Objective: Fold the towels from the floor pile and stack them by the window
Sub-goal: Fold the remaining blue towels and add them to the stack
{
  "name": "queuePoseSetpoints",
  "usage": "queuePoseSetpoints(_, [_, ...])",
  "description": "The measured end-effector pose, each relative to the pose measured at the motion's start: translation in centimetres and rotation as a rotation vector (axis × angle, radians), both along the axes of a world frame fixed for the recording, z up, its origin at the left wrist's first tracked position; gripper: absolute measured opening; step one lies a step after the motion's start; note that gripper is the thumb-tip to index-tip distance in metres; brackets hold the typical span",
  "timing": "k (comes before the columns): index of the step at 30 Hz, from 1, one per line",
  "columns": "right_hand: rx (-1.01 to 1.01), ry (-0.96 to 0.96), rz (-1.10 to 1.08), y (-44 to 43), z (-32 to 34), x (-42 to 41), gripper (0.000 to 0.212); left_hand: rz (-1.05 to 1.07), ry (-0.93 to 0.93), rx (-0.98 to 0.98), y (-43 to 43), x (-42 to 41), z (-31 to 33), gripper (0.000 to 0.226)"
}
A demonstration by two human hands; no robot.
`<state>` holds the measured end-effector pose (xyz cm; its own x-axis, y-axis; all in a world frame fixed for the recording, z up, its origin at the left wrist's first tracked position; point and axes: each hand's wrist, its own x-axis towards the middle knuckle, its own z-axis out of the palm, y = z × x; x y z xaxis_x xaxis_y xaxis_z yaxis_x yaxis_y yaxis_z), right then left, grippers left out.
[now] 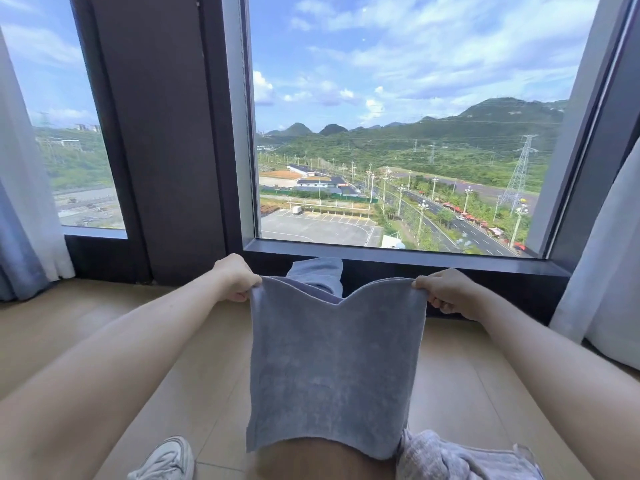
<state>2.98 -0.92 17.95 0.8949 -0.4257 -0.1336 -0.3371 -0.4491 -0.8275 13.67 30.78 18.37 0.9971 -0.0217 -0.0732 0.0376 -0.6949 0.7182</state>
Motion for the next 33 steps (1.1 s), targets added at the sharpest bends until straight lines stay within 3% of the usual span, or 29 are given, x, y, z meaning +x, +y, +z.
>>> queuePoseSetpoints(3, [0.164, -0.022, -0.052, 0.8, 0.4, 0.4, 0.025, 0.003, 0.143, -0.29, -1.7, -0.7, 0.4, 0.011])
queuePoseSetpoints(6, [0.274, -0.074, -0.129, 1.2, 0.7, 1.1, 0.026, 0.034, 0.209, -0.408, -2.8, -1.0, 0.6, 0.02])
queuePoseSetpoints(11, [0.138, -0.136, -0.273, -0.2, 0.4, 1.2, 0.035, 0.119, 0.111, -0.348, -1.3, -0.1, 0.4, 0.007])
queuePoseSetpoints(16, [0.053, -0.12, -0.268, 0.7, -0.1, 1.8, 0.041, 0.16, 0.026, -0.309, -0.2, 1.1, -0.1, 0.006])
queuePoseSetpoints(23, [0.13, -0.12, -0.265, 1.4, -0.1, 1.9, 0.033, -0.004, -0.068, -0.128, -0.9, 0.2, -0.1, 0.044])
queuePoseSetpoints(26, [0.135, -0.122, -0.241, 1.3, 0.0, 1.4, 0.029, -0.058, -0.025, -0.073, -0.9, -0.4, -0.1, 0.055])
queuePoseSetpoints(33, [0.12, -0.058, -0.11, 2.9, 0.3, 1.0, 0.027, -0.103, 0.048, -0.167, -2.8, -2.2, -0.1, 0.053])
